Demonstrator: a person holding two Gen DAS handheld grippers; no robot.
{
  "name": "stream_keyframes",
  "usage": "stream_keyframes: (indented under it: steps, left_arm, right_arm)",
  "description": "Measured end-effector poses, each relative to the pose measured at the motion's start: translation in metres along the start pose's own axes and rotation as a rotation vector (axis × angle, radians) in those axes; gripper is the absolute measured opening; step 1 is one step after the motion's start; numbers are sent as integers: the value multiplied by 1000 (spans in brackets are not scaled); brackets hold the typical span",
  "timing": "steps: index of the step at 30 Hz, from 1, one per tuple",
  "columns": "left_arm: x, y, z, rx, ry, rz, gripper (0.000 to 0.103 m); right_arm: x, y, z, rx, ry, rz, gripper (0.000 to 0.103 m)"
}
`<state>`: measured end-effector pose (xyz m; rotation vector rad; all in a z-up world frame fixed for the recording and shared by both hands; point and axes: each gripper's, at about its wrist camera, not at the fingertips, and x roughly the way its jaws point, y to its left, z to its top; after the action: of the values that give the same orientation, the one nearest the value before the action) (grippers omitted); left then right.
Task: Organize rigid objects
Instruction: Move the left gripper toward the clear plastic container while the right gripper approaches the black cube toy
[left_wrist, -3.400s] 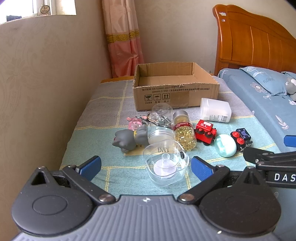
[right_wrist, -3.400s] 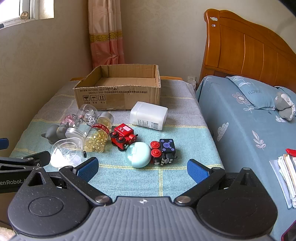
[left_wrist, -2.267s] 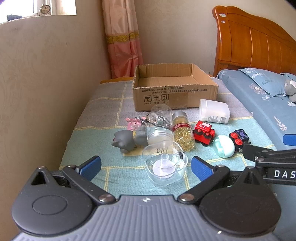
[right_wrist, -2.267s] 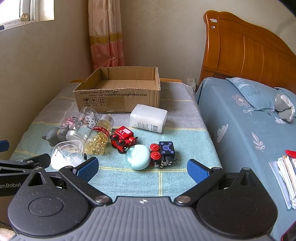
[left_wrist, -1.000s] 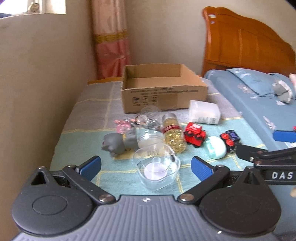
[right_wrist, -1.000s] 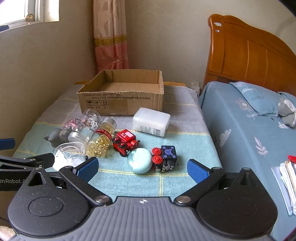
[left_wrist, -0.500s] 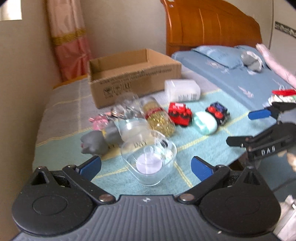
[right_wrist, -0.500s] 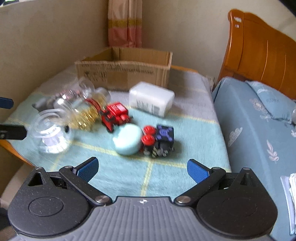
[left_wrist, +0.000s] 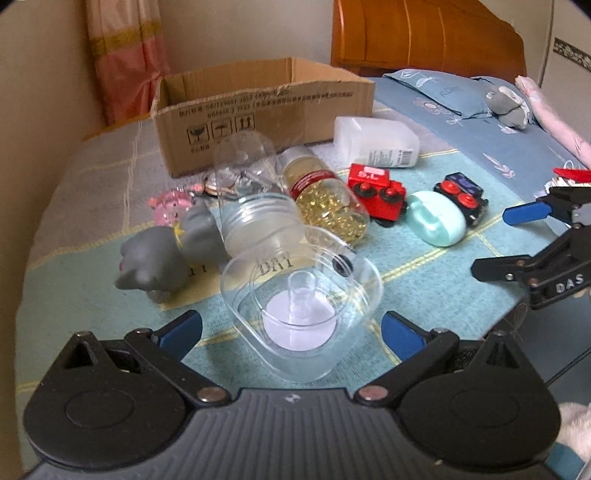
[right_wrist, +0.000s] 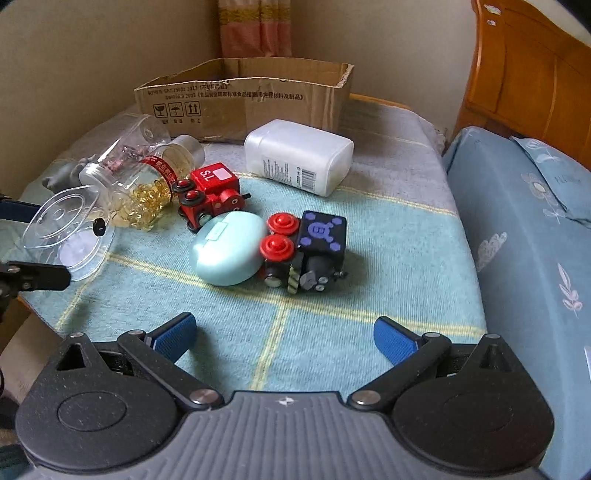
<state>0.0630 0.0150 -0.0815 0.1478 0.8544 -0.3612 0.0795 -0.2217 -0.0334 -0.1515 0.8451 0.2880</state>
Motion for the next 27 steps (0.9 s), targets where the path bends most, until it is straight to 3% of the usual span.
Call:
stream_keyframes:
  steps: [11,15,20,27]
  left_arm:
    - [10,5,0,-3,-17,4,102]
    - [11,5,0,-3,-24,4,102]
    - [12,4,2,-6,-19,8,102]
    - [13,3,3,-7,-12,12,102]
  right_arm:
    - [10,-22,4,-179,-75,164,103]
    - [19,-31,18,-258,-35,235,103]
    - [27,-38,37,-359,-14,262,103]
    - [34,-22,55,-542,21,354,103]
